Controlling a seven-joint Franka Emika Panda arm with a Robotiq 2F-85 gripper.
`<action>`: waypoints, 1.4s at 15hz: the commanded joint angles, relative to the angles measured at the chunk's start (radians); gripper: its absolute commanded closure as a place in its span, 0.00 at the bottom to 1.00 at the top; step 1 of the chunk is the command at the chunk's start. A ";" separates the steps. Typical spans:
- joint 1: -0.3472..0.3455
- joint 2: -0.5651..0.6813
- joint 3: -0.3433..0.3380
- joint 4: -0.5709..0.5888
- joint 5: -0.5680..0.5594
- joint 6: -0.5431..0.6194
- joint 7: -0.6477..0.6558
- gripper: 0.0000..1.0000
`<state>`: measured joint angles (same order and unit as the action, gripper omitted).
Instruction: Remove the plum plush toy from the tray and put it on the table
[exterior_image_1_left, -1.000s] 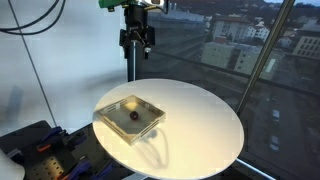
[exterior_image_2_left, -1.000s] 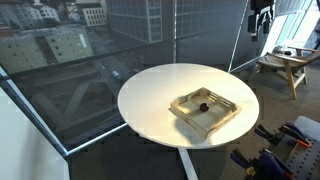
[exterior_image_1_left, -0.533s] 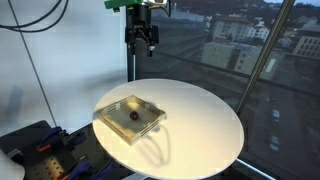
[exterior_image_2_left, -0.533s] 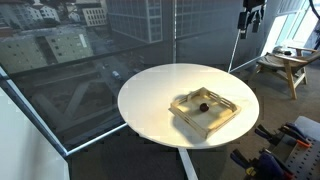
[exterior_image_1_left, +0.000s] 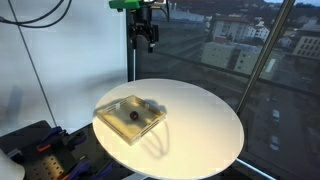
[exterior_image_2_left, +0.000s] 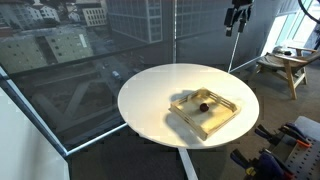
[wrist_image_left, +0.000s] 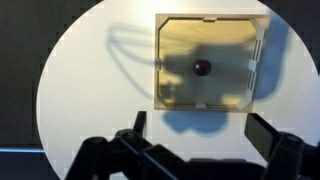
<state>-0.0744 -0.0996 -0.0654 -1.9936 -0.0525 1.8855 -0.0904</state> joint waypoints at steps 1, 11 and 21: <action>0.011 0.037 -0.004 0.048 0.057 0.030 -0.039 0.00; 0.034 0.069 0.015 0.033 0.108 0.124 -0.079 0.00; 0.053 0.113 0.042 0.009 0.091 0.182 -0.060 0.00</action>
<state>-0.0244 0.0027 -0.0275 -1.9816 0.0367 2.0504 -0.1449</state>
